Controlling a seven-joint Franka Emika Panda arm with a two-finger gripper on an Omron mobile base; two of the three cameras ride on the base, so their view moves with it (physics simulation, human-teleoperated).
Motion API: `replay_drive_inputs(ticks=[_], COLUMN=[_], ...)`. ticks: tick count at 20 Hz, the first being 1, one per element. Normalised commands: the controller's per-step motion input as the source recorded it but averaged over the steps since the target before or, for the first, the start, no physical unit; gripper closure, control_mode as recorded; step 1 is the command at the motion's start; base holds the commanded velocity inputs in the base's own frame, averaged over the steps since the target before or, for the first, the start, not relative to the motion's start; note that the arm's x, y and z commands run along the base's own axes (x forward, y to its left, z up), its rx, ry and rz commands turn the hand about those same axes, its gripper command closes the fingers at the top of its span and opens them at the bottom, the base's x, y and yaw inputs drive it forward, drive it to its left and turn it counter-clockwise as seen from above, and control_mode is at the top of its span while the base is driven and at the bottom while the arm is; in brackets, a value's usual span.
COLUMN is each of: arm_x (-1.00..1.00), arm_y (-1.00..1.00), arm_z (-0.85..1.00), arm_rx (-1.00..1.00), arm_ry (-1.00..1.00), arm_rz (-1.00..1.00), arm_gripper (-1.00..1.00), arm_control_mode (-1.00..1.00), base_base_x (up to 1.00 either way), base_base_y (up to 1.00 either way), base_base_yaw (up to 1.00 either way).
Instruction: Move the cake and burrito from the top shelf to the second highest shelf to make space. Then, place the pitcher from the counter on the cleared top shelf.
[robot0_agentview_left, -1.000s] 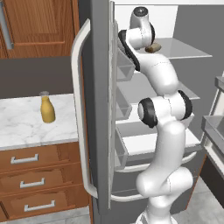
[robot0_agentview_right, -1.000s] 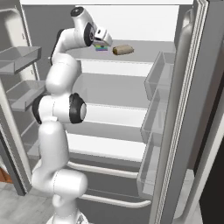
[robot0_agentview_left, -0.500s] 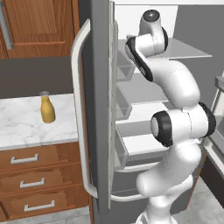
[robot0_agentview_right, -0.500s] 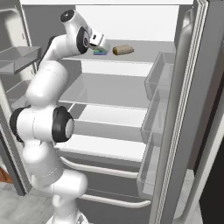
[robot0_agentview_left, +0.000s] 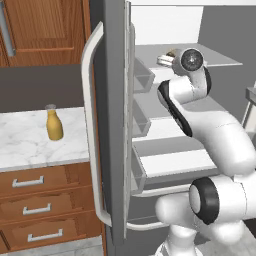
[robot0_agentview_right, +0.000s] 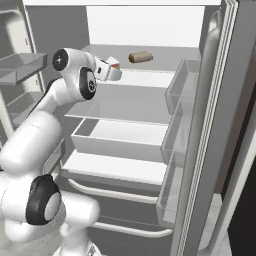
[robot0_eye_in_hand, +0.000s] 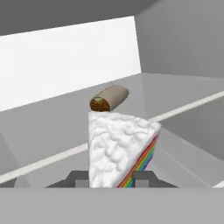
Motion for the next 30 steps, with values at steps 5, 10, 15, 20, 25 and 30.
replay_drive_inputs(ticks=[5,10,15,20,25,30], arm_x=[-1.00,-1.00,-1.00,-0.70,0.07,0.62], arm_y=[-0.02,0.00,-0.01,-0.14,-0.06,0.11], arm_z=[0.51,0.30,-0.02,-0.63,-0.86,-0.54], arm_rx=[0.00,-0.01,-0.05,-0.10,-0.01,0.00], arm_ry=[-0.01,0.09,0.18,0.20,0.14,0.06], arm_rz=[0.00,0.00,0.00,0.02,0.21,0.35], arm_gripper=[1.00,1.00,1.00,1.00,1.00,1.00], arm_control_mode=[-1.00,-1.00,-1.00,-1.00,-1.00,-1.00], base_base_x=[0.00,0.00,0.00,0.00,0.00,0.00], base_base_y=[0.00,0.00,0.00,0.00,0.00,0.00], base_base_yaw=[0.00,0.00,0.00,0.00,0.00,0.00])
